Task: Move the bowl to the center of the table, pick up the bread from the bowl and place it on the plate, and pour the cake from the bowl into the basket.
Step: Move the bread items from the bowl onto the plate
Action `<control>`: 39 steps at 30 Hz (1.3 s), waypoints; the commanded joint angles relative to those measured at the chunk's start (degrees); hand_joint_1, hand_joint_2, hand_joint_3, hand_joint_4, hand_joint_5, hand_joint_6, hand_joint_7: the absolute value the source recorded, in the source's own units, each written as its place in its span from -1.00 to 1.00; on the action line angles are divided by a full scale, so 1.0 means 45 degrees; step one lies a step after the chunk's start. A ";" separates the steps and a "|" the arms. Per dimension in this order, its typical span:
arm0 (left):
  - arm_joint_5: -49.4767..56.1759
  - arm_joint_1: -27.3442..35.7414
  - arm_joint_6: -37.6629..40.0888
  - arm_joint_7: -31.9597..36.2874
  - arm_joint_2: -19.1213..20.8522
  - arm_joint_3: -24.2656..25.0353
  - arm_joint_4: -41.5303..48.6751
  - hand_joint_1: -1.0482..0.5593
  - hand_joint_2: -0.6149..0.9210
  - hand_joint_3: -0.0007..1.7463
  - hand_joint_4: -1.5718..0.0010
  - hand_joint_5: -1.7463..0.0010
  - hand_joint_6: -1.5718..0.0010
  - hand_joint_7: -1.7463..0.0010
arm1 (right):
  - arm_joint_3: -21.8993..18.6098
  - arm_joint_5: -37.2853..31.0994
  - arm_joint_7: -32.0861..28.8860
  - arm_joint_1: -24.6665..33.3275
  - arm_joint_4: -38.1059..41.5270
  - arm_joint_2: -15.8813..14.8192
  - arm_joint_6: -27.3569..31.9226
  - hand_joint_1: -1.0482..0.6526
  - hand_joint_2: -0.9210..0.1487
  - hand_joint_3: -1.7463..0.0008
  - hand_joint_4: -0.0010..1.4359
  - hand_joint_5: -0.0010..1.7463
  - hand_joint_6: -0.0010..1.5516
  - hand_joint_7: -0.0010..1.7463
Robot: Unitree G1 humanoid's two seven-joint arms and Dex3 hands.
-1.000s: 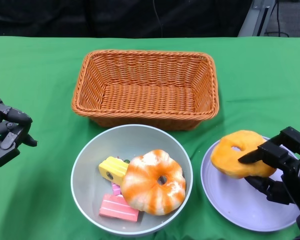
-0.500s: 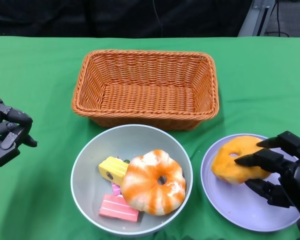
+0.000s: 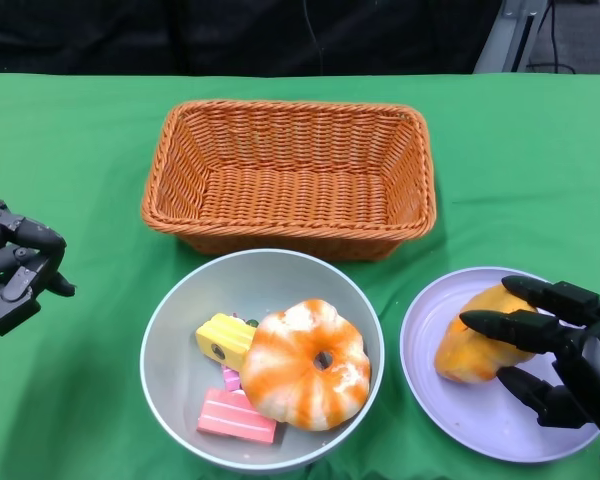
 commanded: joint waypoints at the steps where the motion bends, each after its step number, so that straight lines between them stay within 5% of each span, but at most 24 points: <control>1: -0.0044 0.0000 -0.0226 -0.0206 0.0247 0.0111 0.0055 0.22 0.90 -0.42 -0.11 -0.53 -0.14 -0.17 | -0.0260 0.0264 0.0386 0.0245 -0.0335 -0.0219 0.0089 0.32 0.15 -0.03 0.12 -1.00 0.09 -1.00; 15: 0.0047 0.0067 -0.0147 -0.0056 0.0241 0.0067 -0.0089 0.22 0.88 -0.39 -0.10 -0.55 -0.13 -0.19 | -0.0780 0.1111 0.2730 0.0791 -0.1467 -0.0261 0.0130 0.25 0.08 -0.09 -0.19 -1.00 -0.12 -1.00; 19: -0.0055 0.0048 -0.0100 -0.0171 0.0216 0.0101 -0.0075 0.23 0.87 -0.37 -0.11 -0.56 -0.13 -0.19 | -0.0991 0.1619 0.3676 0.0964 -0.1806 -0.0222 0.0171 -0.05 0.18 -0.03 -0.29 -1.00 -0.17 -1.00; 28: 0.0002 0.0003 -0.0204 -0.0160 0.0256 0.0096 0.0070 0.25 0.88 -0.35 -0.09 -0.56 -0.12 -0.19 | -0.1423 0.2138 0.5219 0.1310 -0.2642 -0.0233 0.0471 -0.28 -0.15 0.26 -0.40 -1.00 -0.21 -1.00; 33: -0.0017 -0.0008 -0.0182 -0.0198 0.0263 0.0105 0.0114 0.24 0.87 -0.35 -0.10 -0.55 -0.13 -0.18 | -0.1601 0.2203 0.5678 0.1445 -0.3010 -0.0210 0.0727 -0.46 -0.70 0.70 -0.47 -1.00 -0.28 -1.00; 39: 0.0102 0.0038 -0.0167 -0.0041 0.0277 0.0055 0.0027 0.23 0.86 -0.36 -0.10 -0.54 -0.13 -0.19 | -0.1902 0.2747 0.6150 0.1523 -0.3084 -0.0070 0.0678 -0.55 -0.98 0.85 -0.48 -1.00 -0.40 -1.00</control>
